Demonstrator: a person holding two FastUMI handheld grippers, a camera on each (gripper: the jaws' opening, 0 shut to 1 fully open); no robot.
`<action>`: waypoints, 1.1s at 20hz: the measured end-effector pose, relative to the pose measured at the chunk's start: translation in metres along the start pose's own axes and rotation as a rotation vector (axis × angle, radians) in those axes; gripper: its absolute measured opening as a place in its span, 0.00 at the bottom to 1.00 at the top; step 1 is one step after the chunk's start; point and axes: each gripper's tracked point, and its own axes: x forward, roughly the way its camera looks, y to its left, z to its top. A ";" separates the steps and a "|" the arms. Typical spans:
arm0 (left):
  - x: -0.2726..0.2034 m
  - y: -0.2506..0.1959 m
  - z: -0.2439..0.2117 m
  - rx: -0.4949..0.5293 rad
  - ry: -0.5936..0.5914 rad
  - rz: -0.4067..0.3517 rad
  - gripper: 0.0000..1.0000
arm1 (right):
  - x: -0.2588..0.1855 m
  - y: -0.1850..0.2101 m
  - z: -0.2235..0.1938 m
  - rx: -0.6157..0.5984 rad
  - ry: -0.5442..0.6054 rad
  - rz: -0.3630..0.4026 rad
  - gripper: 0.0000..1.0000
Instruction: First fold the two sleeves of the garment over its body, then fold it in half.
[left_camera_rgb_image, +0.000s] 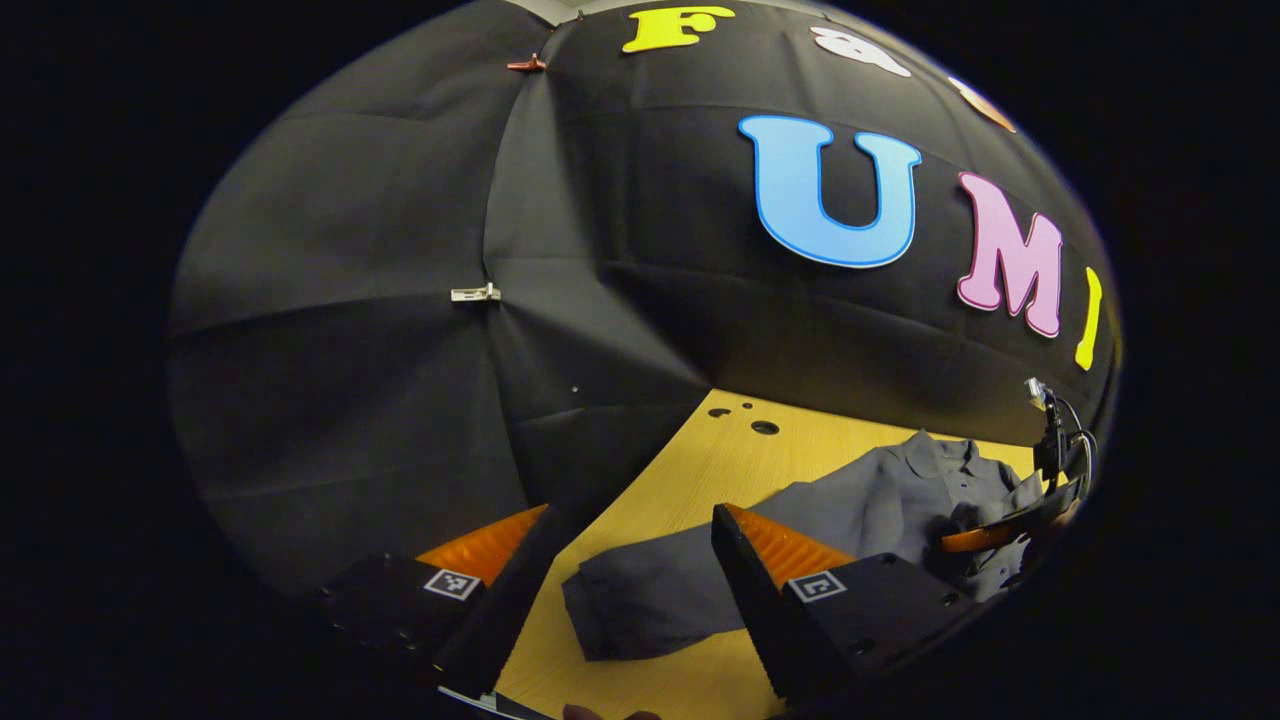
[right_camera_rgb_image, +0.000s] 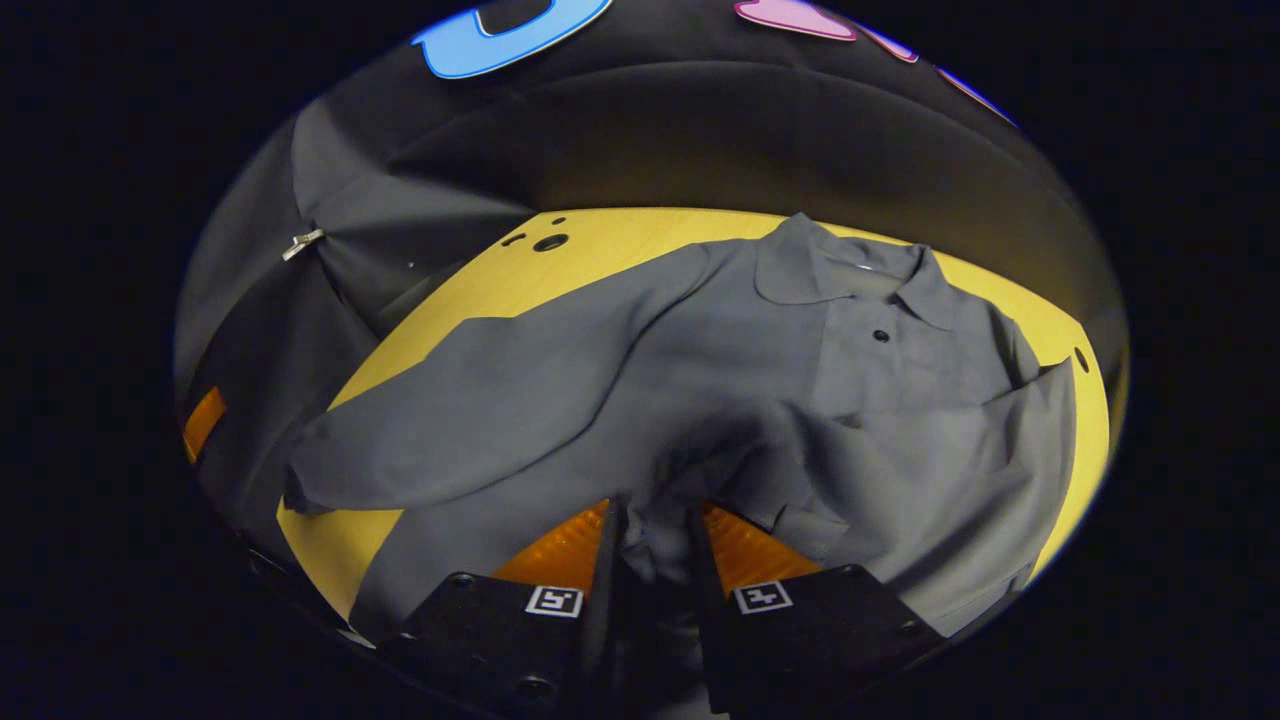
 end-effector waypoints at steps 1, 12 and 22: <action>0.000 0.001 -0.006 0.008 0.012 0.001 0.96 | -0.004 0.013 0.001 0.012 0.001 0.042 0.41; 0.028 0.010 -0.078 -0.007 0.189 0.036 0.96 | -0.067 0.033 0.014 -0.102 -0.102 0.145 0.61; 0.049 0.028 -0.136 0.043 0.373 0.097 0.98 | -0.138 -0.033 0.016 -0.155 -0.180 0.028 0.62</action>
